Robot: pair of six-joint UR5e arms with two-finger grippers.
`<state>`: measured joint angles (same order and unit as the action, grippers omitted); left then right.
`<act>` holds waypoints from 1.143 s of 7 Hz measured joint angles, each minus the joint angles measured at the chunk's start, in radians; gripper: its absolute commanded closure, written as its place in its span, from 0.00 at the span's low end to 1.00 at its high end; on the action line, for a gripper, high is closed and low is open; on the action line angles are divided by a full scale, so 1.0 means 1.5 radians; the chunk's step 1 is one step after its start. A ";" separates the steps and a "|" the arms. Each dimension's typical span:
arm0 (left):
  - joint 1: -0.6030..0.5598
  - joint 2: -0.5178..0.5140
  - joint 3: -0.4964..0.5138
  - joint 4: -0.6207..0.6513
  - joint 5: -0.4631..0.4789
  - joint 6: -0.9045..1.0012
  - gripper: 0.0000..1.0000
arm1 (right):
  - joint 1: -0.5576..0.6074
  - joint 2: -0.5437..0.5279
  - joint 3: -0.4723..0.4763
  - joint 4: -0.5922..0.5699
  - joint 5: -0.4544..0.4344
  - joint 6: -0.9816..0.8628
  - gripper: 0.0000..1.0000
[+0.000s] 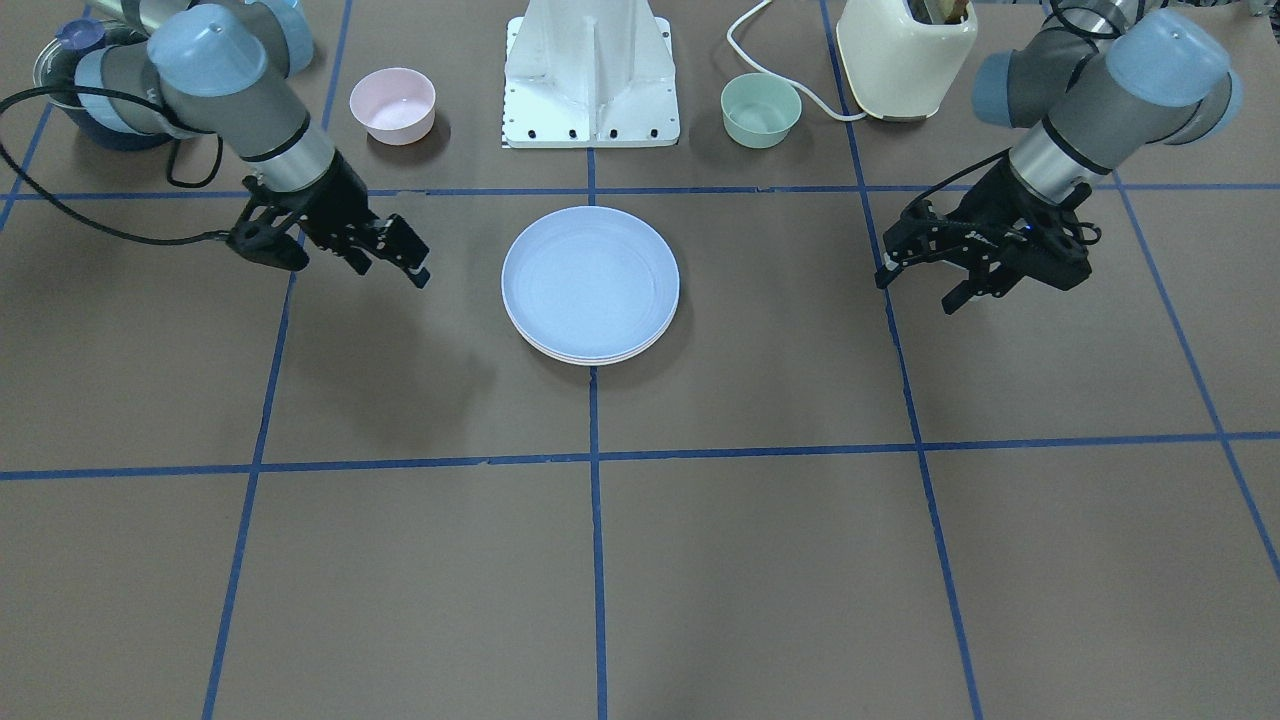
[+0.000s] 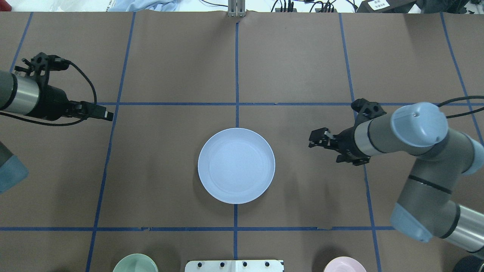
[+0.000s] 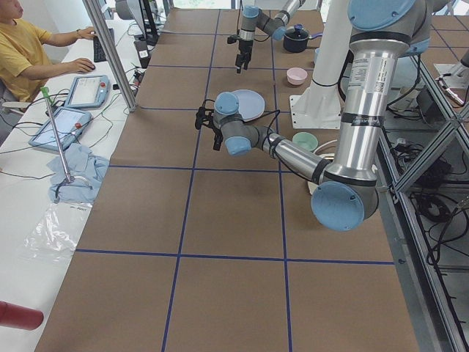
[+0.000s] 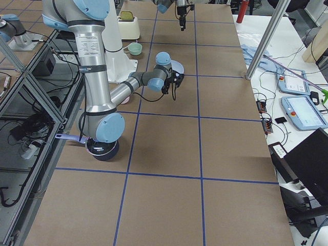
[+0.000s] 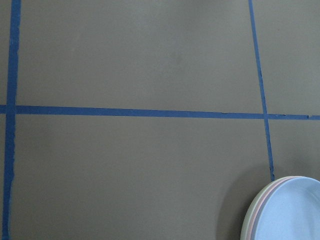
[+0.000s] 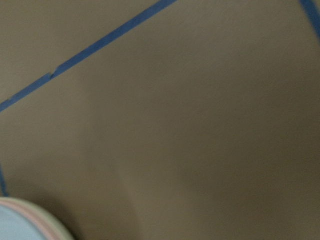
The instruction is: Stack three plates with pink and blue
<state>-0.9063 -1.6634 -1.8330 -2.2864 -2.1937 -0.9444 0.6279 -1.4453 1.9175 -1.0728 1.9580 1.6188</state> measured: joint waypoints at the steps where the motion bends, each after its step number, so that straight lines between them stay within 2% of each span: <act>1: -0.030 0.032 -0.003 0.000 -0.006 0.072 0.00 | 0.055 -0.053 0.003 0.000 0.035 -0.099 0.00; 4: -0.176 0.112 0.017 0.007 -0.085 0.315 0.00 | 0.313 -0.183 -0.040 -0.022 0.178 -0.528 0.00; 6: -0.255 0.120 0.064 0.023 -0.113 0.446 0.00 | 0.474 -0.193 -0.069 -0.142 0.231 -0.809 0.00; 8: -0.309 0.113 0.101 0.075 -0.127 0.562 0.00 | 0.555 -0.161 -0.075 -0.293 0.241 -1.002 0.00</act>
<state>-1.3700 -1.4936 -1.6820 -2.1739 -2.3848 -0.1008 1.4600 -1.6864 1.8054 -1.5118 2.3188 0.1153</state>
